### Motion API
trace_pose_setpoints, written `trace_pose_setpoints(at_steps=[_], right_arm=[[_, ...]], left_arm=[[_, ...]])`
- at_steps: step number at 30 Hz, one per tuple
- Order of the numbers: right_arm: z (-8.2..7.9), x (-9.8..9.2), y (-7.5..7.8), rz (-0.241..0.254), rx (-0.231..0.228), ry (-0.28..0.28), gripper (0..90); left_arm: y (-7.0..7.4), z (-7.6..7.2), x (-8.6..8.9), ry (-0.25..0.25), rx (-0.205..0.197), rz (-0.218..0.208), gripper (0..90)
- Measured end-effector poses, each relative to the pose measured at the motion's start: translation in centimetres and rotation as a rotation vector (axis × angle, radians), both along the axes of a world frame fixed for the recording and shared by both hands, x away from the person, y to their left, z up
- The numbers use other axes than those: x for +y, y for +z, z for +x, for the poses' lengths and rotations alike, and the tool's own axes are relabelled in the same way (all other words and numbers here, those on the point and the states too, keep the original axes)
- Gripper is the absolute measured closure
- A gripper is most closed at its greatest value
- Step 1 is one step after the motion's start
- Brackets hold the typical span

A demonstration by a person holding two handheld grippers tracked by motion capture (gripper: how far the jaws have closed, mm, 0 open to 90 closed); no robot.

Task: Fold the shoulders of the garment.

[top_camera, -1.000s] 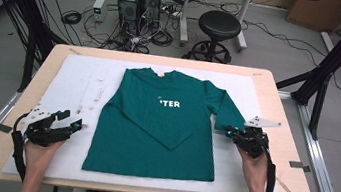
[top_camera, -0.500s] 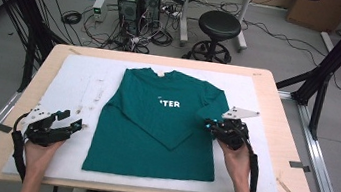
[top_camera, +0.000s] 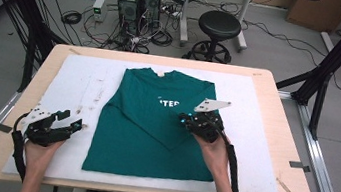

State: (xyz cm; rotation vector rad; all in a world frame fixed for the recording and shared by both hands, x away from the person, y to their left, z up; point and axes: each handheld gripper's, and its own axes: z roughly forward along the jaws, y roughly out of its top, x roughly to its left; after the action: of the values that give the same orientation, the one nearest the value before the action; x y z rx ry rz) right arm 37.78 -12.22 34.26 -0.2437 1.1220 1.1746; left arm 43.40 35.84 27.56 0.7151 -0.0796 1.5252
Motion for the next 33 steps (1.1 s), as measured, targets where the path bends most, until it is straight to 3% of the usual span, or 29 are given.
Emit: trace_pose_setpoints(at_steps=[14,27,33], right_arm=[[1.5,5.9,0.3,-0.088,0.027,-0.006,87.0],[2.3,9.1,0.3,-0.146,0.053,0.034,87.0],[2.7,10.2,0.0,-0.173,0.058,0.015,86.9]], left_arm=[[0.0,0.0,0.1,-0.009,0.001,-0.002,34.3],[0.0,0.0,0.1,-0.012,0.001,-0.001,34.4],[0.0,0.0,0.1,-0.012,0.002,-0.001,34.3]])
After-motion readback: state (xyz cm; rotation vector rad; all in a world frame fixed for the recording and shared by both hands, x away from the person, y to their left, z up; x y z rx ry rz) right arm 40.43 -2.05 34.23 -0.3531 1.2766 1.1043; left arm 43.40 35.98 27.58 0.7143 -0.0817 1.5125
